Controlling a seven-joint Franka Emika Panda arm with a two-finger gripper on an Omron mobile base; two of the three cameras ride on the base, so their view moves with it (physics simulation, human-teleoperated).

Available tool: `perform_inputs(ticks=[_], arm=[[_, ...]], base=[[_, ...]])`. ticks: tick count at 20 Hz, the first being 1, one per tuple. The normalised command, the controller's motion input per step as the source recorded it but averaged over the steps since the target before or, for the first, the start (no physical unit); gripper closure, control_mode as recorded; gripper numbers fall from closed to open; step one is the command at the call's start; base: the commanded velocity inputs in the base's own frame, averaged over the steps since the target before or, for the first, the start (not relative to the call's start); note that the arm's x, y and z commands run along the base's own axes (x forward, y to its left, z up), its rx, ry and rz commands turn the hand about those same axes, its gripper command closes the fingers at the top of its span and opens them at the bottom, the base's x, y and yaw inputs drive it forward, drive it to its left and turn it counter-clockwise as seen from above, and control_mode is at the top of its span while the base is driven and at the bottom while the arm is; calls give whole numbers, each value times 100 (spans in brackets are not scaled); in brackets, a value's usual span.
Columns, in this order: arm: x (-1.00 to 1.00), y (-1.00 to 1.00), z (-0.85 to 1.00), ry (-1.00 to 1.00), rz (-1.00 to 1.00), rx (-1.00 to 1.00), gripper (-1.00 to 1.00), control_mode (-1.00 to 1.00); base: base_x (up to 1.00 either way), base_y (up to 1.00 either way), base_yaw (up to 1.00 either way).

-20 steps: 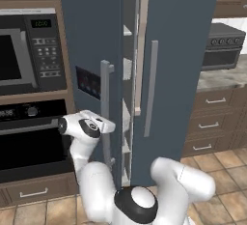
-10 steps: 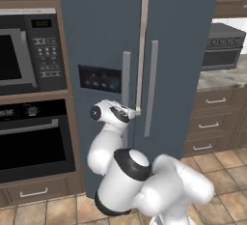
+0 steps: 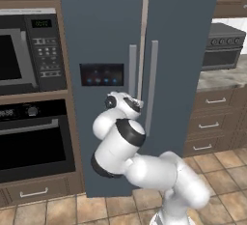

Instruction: There's a steak in the fridge that needs to be moved to the freezer for freezing. Pick up the steak from the fridge, place it on any shelf in the freezer, and close the fridge and freezer doors when done.

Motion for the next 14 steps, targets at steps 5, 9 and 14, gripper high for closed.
perform_inputs(ticks=[5,9,14], arm=[[76,-11,3,2,0,0,-100,-100],[76,-16,0,2,0,0,-100,-100],[63,-21,0,0,2,0,-100,-100]], base=[[0,0,0],[0,0,0],[0,0,0]])
